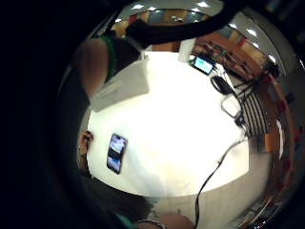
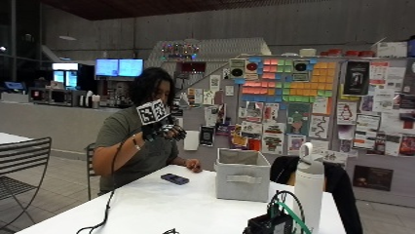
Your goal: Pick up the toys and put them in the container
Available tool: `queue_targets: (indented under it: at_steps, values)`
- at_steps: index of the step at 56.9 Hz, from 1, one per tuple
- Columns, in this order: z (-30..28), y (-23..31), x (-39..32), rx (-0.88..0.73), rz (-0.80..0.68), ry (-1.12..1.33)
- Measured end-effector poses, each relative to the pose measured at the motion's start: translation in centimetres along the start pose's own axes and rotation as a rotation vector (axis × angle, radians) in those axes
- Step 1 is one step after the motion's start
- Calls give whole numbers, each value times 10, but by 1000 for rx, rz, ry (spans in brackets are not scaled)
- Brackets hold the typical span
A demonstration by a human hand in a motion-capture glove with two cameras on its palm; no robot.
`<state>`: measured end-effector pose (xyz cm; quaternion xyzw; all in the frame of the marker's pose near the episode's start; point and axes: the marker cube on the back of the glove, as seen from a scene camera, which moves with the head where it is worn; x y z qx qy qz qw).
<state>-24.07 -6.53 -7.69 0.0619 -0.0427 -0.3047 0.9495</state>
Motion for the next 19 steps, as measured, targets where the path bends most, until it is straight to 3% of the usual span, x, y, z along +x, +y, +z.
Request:
queue_targets:
  at_steps: [19]
  values:
    - [2,41,25,-35,32,-17]
